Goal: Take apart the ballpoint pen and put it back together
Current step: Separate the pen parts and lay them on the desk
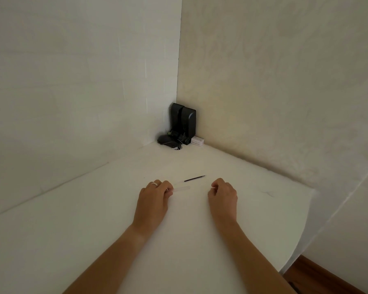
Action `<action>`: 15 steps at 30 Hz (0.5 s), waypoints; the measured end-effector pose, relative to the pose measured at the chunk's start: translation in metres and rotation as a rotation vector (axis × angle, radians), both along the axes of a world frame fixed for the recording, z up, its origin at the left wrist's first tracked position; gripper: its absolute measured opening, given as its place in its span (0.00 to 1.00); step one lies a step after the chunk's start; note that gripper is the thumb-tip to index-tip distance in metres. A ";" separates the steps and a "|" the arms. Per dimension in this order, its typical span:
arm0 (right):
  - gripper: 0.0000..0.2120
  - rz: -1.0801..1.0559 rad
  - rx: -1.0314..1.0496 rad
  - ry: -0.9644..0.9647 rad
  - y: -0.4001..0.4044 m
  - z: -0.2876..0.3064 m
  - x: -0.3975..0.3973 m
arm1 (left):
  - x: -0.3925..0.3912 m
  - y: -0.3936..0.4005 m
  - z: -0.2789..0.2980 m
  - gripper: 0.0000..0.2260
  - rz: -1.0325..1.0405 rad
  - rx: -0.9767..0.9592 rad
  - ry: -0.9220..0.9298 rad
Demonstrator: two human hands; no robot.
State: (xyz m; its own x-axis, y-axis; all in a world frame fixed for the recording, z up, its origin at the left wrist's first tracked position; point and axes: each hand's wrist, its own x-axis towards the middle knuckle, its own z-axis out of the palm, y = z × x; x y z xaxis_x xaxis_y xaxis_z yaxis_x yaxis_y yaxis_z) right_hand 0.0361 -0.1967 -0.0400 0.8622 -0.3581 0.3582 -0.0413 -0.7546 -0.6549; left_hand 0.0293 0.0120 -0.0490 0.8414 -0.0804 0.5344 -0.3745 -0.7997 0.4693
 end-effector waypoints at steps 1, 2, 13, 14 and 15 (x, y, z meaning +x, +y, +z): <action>0.06 -0.001 0.006 -0.016 -0.001 0.000 0.000 | 0.000 0.000 0.000 0.05 -0.002 0.000 0.000; 0.06 -0.001 0.010 -0.027 -0.001 0.000 0.000 | 0.000 0.000 0.000 0.05 -0.002 0.001 0.001; 0.11 -0.009 0.012 0.003 -0.002 -0.001 0.002 | -0.001 0.001 0.000 0.04 -0.017 -0.001 0.010; 0.12 -0.005 0.017 0.001 -0.001 -0.001 0.002 | -0.001 0.001 -0.001 0.04 -0.019 0.000 0.011; 0.13 -0.003 0.019 0.001 -0.001 -0.002 0.002 | -0.001 0.001 -0.001 0.04 -0.019 0.001 0.011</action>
